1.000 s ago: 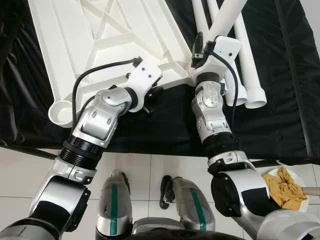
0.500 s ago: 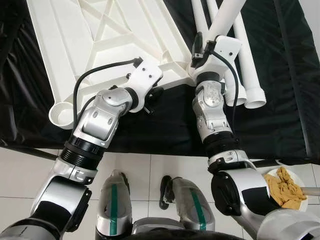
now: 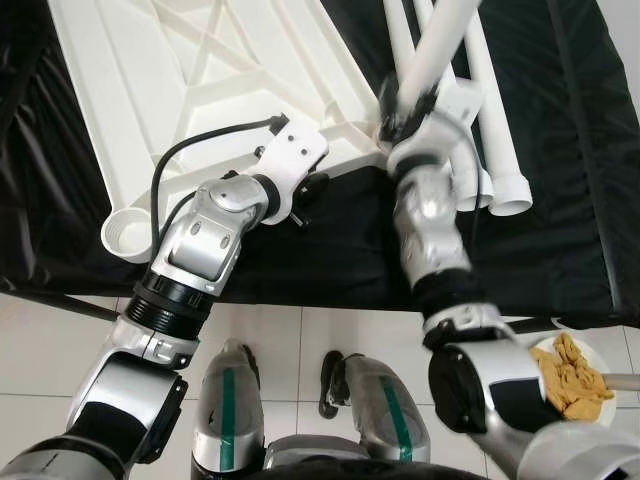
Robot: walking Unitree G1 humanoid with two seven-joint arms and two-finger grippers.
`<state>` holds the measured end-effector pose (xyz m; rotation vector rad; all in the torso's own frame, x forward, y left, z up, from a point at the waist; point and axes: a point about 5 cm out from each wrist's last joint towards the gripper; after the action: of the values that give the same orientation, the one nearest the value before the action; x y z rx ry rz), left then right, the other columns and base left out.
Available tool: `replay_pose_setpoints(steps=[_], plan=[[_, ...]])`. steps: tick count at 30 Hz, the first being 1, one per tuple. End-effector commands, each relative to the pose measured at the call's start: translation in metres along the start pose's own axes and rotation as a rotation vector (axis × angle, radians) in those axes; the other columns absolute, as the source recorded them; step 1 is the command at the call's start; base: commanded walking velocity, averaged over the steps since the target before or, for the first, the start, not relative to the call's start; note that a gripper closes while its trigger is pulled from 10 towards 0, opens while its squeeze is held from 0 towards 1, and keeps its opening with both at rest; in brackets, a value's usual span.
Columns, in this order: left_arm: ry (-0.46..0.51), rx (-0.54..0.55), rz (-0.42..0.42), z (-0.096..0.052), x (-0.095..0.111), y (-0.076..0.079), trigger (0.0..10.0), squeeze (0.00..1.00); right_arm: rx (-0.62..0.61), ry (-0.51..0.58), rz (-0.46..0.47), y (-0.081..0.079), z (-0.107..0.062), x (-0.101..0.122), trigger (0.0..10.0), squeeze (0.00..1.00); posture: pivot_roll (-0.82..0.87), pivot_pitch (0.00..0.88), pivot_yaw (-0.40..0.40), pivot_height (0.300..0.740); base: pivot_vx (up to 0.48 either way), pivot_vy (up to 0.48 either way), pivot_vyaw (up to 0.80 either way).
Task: Building children table
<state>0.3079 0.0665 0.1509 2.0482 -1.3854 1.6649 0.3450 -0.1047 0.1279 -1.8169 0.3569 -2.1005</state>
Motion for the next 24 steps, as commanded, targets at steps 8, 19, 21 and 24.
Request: replay_pose_setpoints(steps=[8, 19, 21, 24], plan=[[0.011, 0.045, 0.011, 0.001, 0.006, -0.001, 10.0, 0.0, 0.058, -0.106, 0.06, 0.005, -0.007, -0.016, 10.0, 1.0, 0.12, 0.103, -0.045, 0.74, 0.0, 0.0, 0.0], [0.025, 0.025, 0.037, -0.001, 0.007, -0.001, 10.0, 0.0, 0.226, -0.077, 0.061, 0.002, 0.0, 0.002, 10.0, 0.0, 0.11, 0.109, -0.047, 0.74, 0.0, 0.0, 0.0], [0.031, 0.01, 0.05, -0.002, 0.006, 0.0, 10.0, 0.0, 0.251, -0.074, 0.058, 0.005, 0.002, 0.007, 10.0, 0.0, 0.11, 0.109, -0.048, 0.74, 0.0, 0.0, 0.0], [0.037, -0.01, 0.072, -0.003, 0.005, 0.002, 10.0, 0.0, 0.283, -0.067, 0.049, 0.01, 0.004, 0.016, 10.0, 0.0, 0.11, 0.107, -0.05, 0.74, 0.0, 0.0, 0.0]])
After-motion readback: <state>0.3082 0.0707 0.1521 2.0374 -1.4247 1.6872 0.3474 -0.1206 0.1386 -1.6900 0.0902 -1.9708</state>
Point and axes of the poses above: a point about 5 cm out from each wrist's last joint towards the gripper, its own z axis pointing out of the wrist towards the gripper, its own x axis along the axis of the wrist's last joint, y = z × x, and after that the axes turned 13 degrees about z, right-handed
